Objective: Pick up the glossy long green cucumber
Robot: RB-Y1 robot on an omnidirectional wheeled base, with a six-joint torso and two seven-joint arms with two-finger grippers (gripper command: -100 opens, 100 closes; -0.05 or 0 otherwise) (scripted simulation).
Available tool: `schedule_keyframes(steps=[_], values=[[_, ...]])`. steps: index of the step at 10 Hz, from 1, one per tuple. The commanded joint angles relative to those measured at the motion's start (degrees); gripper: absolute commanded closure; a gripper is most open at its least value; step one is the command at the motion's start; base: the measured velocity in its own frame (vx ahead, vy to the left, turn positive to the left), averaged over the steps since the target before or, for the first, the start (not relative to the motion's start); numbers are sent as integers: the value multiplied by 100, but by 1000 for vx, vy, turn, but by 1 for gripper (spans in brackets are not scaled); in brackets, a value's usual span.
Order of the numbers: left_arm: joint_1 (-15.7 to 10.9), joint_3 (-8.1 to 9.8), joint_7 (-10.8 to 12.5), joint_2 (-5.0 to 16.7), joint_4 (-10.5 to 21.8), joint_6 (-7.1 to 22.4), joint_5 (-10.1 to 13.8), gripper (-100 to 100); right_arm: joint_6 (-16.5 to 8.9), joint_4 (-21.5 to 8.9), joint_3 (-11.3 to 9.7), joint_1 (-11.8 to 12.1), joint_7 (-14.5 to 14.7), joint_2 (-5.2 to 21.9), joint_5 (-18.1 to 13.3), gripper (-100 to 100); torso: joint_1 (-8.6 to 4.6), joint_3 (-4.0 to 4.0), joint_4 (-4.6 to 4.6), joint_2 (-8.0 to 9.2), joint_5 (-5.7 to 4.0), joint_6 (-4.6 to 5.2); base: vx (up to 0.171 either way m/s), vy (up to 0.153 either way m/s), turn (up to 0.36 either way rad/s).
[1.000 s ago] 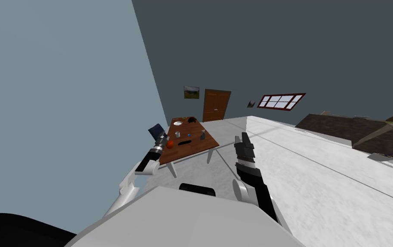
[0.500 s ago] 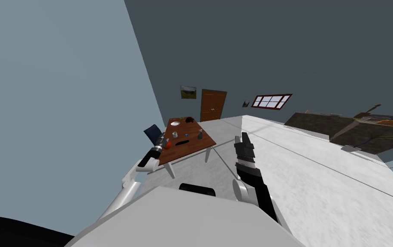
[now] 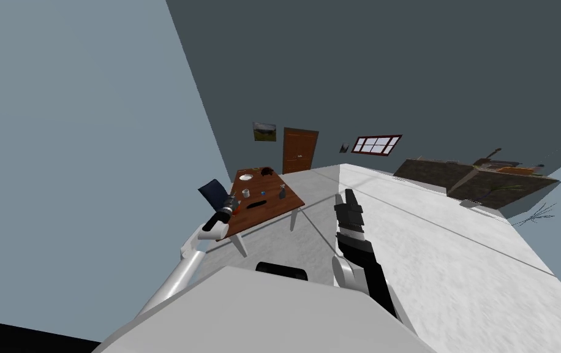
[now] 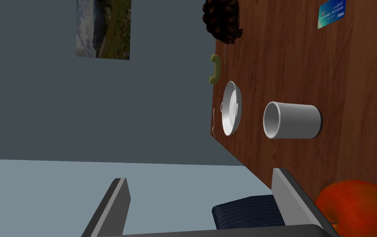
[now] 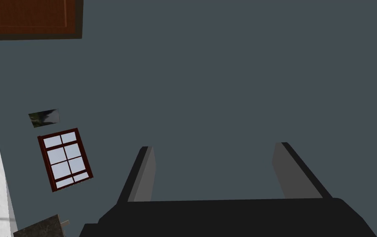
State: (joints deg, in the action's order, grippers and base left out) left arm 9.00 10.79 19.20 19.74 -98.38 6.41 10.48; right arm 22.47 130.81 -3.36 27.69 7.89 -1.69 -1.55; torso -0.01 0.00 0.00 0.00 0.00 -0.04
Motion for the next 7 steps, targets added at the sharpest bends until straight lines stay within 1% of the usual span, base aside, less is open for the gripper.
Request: schedule_keyframes(steps=[1, 2, 3, 4, 5, 6, 7], values=[[-124, 56, 113, 99, 229, 286, 31, -100, 0, 0, 0, 0, 0, 0, 0, 0, 0, 0, 0, 0, 0, 0, -3, -22, -152], [-124, 56, 113, 99, 229, 422, 31, -100, 0, 0, 0, -1, 0, 0, 0, 0, -2, 0, 0, 0, -1, 3, -1, -15, -60], [-298, 93, 189, 158, 479, 592, 32, -100, 0, 0, 0, 0, 0, 0, 0, 0, -1, 0, 0, 0, 0, -1, 8, -21, -110], [-298, 93, 189, 158, 506, 719, 32, -100, 0, 0, 0, 0, 0, 0, 0, 0, -2, -2, 0, -3, -1, 2, 8, -14, -71], [-476, 125, 259, 214, 730, 904, 27, -100, 0, 0, 0, 0, 0, 0, 0, 0, 0, -2, -1, -4, 0, 0, 10, -17, -140], [-476, 125, 259, 214, 790, 1012, 27, -100, 0, 0, 0, 0, 0, 0, 0, 0, -1, -4, -1, -6, 0, 3, 12, -11, -68], [-656, 153, 323, 268, 1079, 1191, 16, -100, 0, 0, 0, 0, 0, 0, 0, 0, 0, -3, -1, -6, 0, -1, 16, -15, -135]])
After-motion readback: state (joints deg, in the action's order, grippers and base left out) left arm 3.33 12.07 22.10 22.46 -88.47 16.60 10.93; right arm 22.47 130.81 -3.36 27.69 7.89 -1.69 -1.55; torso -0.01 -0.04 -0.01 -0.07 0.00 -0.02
